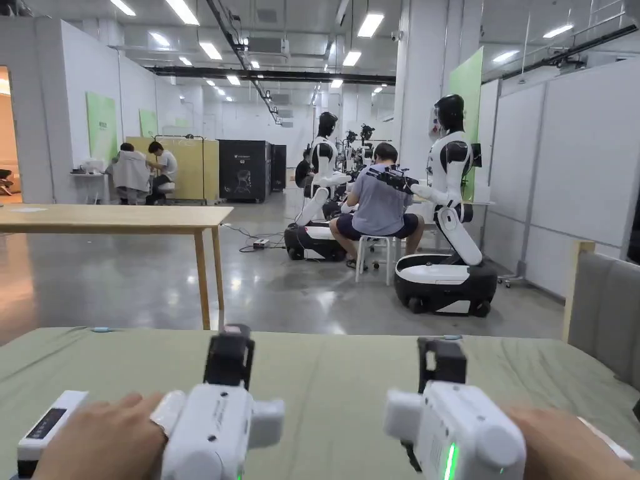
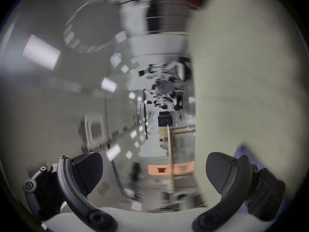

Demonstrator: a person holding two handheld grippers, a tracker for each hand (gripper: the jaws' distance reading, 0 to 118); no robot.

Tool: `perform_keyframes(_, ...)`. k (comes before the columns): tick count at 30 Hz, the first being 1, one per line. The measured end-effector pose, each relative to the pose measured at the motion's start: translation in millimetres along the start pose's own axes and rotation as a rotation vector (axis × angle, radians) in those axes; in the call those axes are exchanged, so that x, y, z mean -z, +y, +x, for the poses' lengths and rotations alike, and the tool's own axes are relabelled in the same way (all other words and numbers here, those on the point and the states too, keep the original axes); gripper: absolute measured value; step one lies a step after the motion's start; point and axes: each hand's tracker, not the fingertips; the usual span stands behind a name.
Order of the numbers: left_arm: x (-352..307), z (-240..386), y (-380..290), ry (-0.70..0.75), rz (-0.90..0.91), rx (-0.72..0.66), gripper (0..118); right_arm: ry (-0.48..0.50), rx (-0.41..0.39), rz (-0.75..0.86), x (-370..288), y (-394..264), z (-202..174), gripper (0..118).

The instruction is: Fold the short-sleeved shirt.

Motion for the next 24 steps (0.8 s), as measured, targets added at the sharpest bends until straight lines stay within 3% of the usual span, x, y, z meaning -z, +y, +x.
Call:
perform_keyframes(1, -2, 14, 4, -0.031, 0.014, 0.106, 118, -0.019, -0.173, 0.012, -1, 0, -19, 118)
perform_keyframes(2, -4, 27, 5, -0.018, 0.031, 0.186, 118, -0.02, -0.297, 0.024, -1, -1, -35, 118)
perform_keyframes(3, -5, 34, 4, -0.002, 0.053, 0.191, 118, 0.011, -0.345, 0.015, 0, -2, -45, 118)
perform_keyframes(4, -6, 34, 4, -0.006, 0.043, 0.129, 118, 0.066, -0.267, -0.007, 1, -1, -43, 118)
perform_keyframes(6, -4, 18, -2, -0.086, 0.014, -0.176, 118, 0.148, 0.02, -0.066, 4, -5, -30, 118)
perform_keyframes(10, 10, -39, -40, -0.165, -0.071, -0.935, 118, 0.136, 0.663, -0.093, 10, -26, 30, 118)
perform_keyframes(12, 15, -61, -71, -0.224, -0.081, -1.408, 118, 0.167, 1.16, -0.054, 7, -47, 67, 118)
perform_keyframes(14, 17, -71, -97, -0.298, -0.051, -1.803, 118, 0.217, 1.569, 0.001, -1, -65, 87, 118)
perform_keyframes(15, 15, -72, -103, -0.271, -0.063, -1.945, 118, 0.231, 1.743, 0.05, -3, -75, 86, 118)
perform_keyframes(16, 11, -69, -100, -0.215, -0.066, -1.94, 118, 0.229, 1.842, 0.087, -5, -80, 83, 118)
perform_keyframes(17, 8, -68, -98, -0.166, -0.058, -1.913, 118, 0.205, 1.903, 0.102, -10, -79, 80, 118)
perform_keyframes(19, 2, -65, -85, -0.096, -0.074, -1.802, 118, 0.178, 1.831, 0.051, -13, -76, 74, 118)
perform_keyframes(20, 1, -63, -82, -0.132, -0.078, -1.723, 118, 0.131, 1.805, 0.0, -13, -75, 70, 118)
perform_keyframes(21, 0, -62, -79, -0.148, -0.069, -1.709, 118, 0.079, 1.798, -0.021, -13, -70, 64, 118)
perform_keyframes(24, -3, -62, -72, -0.139, -0.039, -1.732, 118, 0.085, 1.829, -0.011, -13, -76, 63, 118)
